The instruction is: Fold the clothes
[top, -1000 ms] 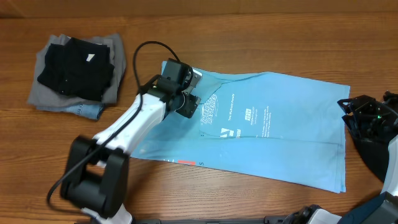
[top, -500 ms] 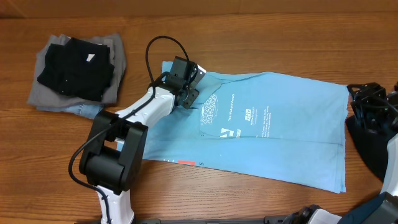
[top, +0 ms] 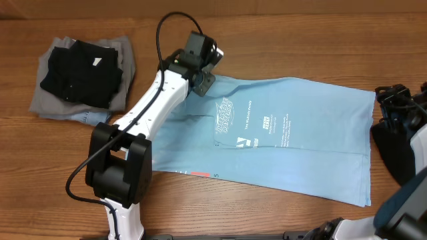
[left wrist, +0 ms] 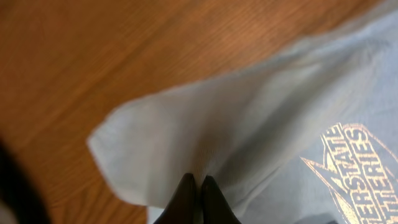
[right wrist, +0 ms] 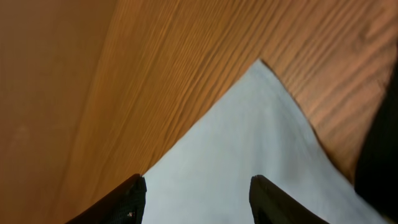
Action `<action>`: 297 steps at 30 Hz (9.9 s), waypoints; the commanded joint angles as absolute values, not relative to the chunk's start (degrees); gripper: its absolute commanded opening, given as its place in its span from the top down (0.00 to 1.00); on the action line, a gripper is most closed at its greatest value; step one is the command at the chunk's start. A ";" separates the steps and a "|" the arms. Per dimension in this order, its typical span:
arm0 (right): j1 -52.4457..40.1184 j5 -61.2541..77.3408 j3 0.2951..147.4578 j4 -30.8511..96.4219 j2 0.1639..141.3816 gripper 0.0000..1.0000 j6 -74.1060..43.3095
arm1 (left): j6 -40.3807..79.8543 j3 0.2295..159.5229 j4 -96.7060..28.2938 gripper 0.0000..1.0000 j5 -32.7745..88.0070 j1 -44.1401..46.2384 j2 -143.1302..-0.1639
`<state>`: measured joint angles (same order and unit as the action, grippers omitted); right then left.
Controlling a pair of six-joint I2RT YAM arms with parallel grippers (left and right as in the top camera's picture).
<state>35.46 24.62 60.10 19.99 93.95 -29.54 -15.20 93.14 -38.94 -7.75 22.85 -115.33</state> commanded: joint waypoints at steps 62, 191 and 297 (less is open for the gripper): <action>28.84 12.51 67.26 20.03 101.62 0.96 -20.14 | -6.74 102.56 -64.75 0.95 -9.13 20.91 -111.55; 27.97 17.96 67.09 67.57 77.28 0.32 -16.80 | 4.32 64.36 -55.75 0.54 10.98 21.78 -103.81; 36.34 33.10 56.42 54.50 77.25 0.47 -12.19 | 1.23 69.30 -66.57 0.32 15.66 23.51 -103.39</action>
<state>36.34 32.67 57.56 55.02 77.43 -12.80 2.83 70.83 -68.47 17.41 20.56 -103.83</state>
